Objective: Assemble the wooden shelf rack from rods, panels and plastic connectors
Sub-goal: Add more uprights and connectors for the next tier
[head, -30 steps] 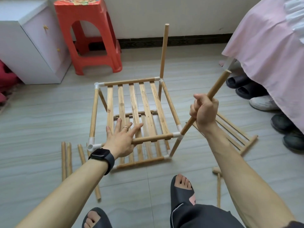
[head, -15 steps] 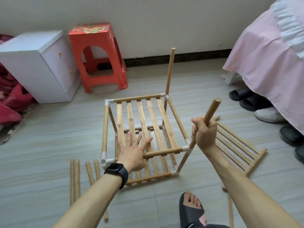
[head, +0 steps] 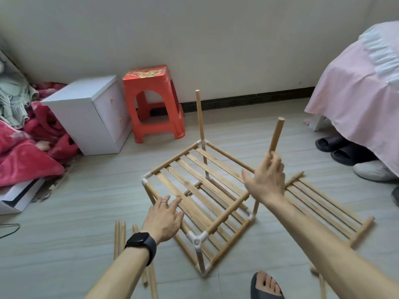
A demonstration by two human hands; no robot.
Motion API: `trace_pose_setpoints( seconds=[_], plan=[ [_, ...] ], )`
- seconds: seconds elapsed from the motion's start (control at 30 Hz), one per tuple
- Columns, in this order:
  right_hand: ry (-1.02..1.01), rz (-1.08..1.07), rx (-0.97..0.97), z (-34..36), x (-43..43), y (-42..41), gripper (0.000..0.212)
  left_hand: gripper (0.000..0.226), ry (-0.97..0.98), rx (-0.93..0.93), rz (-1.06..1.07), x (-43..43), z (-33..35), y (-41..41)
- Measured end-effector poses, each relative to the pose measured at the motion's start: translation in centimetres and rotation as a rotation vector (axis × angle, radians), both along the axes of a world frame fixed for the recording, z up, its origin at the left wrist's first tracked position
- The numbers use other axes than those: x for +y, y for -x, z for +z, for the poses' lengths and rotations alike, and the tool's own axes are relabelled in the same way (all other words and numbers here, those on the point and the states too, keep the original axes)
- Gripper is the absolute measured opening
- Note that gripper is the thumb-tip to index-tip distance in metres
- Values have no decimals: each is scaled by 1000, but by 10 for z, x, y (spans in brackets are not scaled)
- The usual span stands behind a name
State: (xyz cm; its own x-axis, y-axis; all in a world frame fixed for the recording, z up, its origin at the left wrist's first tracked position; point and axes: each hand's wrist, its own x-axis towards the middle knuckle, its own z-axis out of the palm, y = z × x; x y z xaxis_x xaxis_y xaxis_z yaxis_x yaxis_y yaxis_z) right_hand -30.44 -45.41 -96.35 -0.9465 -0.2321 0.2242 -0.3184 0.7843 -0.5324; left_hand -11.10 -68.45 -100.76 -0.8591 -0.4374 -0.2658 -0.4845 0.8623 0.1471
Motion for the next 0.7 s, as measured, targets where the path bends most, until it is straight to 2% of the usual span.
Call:
trace_pose_setpoints(
  seconds=[0.1, 0.2, 0.23, 0.3, 0.4, 0.53, 0.7],
  plan=[
    [-105, 262, 183, -27, -15, -74, 86, 54, -50, -61, -5, 18, -3, 4],
    [-302, 628, 73, -51, -29, -116, 81, 52, -2, -95, -31, 31, -3, 9],
    [-405, 755, 52, -59, -29, -122, 74, 51, 38, -106, -49, 31, -2, 10],
    [-491, 893, 212, -75, -23, -123, 51, 51, 91, -108, -59, 26, -2, 7],
    [-457, 915, 312, -86, -18, -113, 32, 54, 136, -60, -78, 17, -5, 1],
    [-424, 940, 268, -79, -8, -81, 38, 56, 166, 18, -180, 19, -8, -1],
    [-331, 731, 162, -81, 30, -34, 47, 52, 142, 81, -388, 36, -11, 10]
  ],
)
